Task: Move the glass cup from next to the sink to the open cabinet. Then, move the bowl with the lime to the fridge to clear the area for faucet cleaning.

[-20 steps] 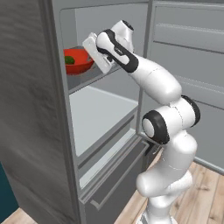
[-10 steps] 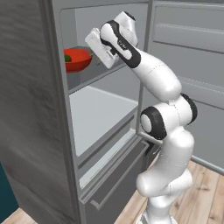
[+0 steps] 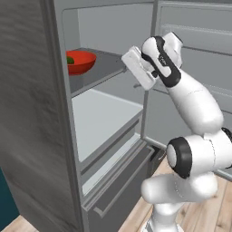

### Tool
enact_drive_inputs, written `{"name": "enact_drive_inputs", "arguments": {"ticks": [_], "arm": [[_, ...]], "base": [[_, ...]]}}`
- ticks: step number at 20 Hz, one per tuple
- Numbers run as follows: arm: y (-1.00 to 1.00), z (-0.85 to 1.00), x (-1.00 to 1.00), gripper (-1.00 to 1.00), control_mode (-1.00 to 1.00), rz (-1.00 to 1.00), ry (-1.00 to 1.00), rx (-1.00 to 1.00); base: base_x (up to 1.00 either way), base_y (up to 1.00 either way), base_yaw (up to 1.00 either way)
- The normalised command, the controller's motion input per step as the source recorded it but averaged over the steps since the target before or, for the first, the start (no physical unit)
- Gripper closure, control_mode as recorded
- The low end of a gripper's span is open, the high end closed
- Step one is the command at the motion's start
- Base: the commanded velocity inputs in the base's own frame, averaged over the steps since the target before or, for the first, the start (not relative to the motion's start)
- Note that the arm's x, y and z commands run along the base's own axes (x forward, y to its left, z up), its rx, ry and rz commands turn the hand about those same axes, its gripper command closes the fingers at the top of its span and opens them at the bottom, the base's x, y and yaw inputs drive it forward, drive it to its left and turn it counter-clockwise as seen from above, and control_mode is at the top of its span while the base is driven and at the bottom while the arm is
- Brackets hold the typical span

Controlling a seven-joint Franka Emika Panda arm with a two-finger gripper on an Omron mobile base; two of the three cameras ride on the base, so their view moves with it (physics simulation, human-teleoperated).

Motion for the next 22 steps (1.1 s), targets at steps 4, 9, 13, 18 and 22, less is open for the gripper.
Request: {"name": "enact_drive_inputs", "arguments": {"ticks": [4, 9, 13, 18, 22], "arm": [[-0.77, -1.00, -1.00, -1.00, -1.00, -0.11, 0.15, -0.07], [-0.47, -0.80, -0.80, -1.00, 1.00, -0.04, 0.13, -0.12], [0.00, 0.00, 0.00, -1.00, 1.00, 0.00, 0.00, 0.00], [0.00, 0.00, 0.00, -1.00, 1.00, 0.00, 0.00, 0.00], [0.00, 0.00, 0.00, -1.00, 1.00, 0.00, 0.00, 0.00]], "base": [[0.00, 0.00, 0.00], [-0.20, -0.10, 0.00], [-1.00, -0.56, 0.24], [-0.41, -0.06, 0.92], [-0.04, 0.00, 1.00]]}}
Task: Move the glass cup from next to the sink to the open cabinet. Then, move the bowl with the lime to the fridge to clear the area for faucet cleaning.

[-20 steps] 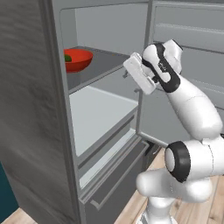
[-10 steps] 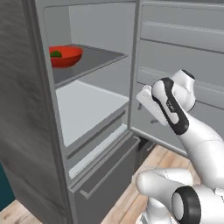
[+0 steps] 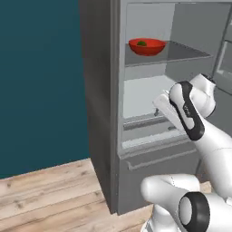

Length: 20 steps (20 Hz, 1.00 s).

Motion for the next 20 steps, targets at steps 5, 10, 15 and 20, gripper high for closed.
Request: {"name": "enact_drive_inputs", "arguments": {"ticks": [5, 10, 15, 20], "arm": [[0.00, 0.00, 0.00, -1.00, 1.00, 0.00, 0.00, 0.00], [0.00, 0.00, 0.00, -1.00, 1.00, 0.00, 0.00, 0.00], [0.00, 0.00, 0.00, -1.00, 1.00, 0.00, 0.00, 0.00], [0.00, 0.00, 0.00, -1.00, 1.00, 0.00, 0.00, 0.00]], "base": [[-0.06, 0.00, 1.00], [-0.05, 0.00, 1.00], [-0.06, 0.06, 0.99], [-0.12, 0.39, 0.92]]}}
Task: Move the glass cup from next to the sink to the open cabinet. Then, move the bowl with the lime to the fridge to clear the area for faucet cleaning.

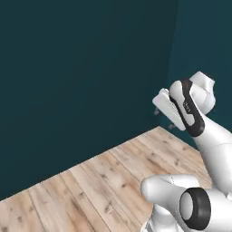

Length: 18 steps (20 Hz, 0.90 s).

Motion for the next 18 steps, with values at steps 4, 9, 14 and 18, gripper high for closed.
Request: {"name": "enact_drive_inputs", "arguments": {"ticks": [4, 9, 14, 18], "arm": [[0.00, 0.00, 0.00, -1.00, 1.00, 0.00, 0.00, 0.00], [0.00, 0.00, 0.00, -1.00, 1.00, 0.00, 0.00, 0.00], [0.00, 0.00, 0.00, -1.00, 1.00, 0.00, 0.00, 0.00], [0.00, 0.00, 0.00, -1.00, 1.00, 0.00, 0.00, 0.00]], "base": [[-0.07, 0.46, 0.90], [0.00, 0.47, 0.86], [0.21, 0.27, 0.82], [1.00, -0.20, 0.35]]}}
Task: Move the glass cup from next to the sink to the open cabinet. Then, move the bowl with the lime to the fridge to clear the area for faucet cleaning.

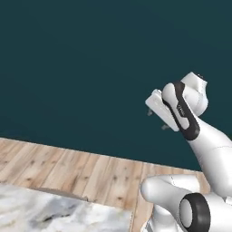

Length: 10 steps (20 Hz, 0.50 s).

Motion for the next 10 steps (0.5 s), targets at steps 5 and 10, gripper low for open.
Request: {"name": "enact_drive_inputs", "arguments": {"ticks": [5, 10], "arm": [[0.00, 0.00, 0.00, -1.00, 1.00, 0.00, 0.00, 0.00], [0.00, 0.00, 0.00, -1.00, 1.00, 0.00, 0.00, 0.00]], "base": [[1.00, -0.04, 0.21], [1.00, 0.00, 0.50]]}}
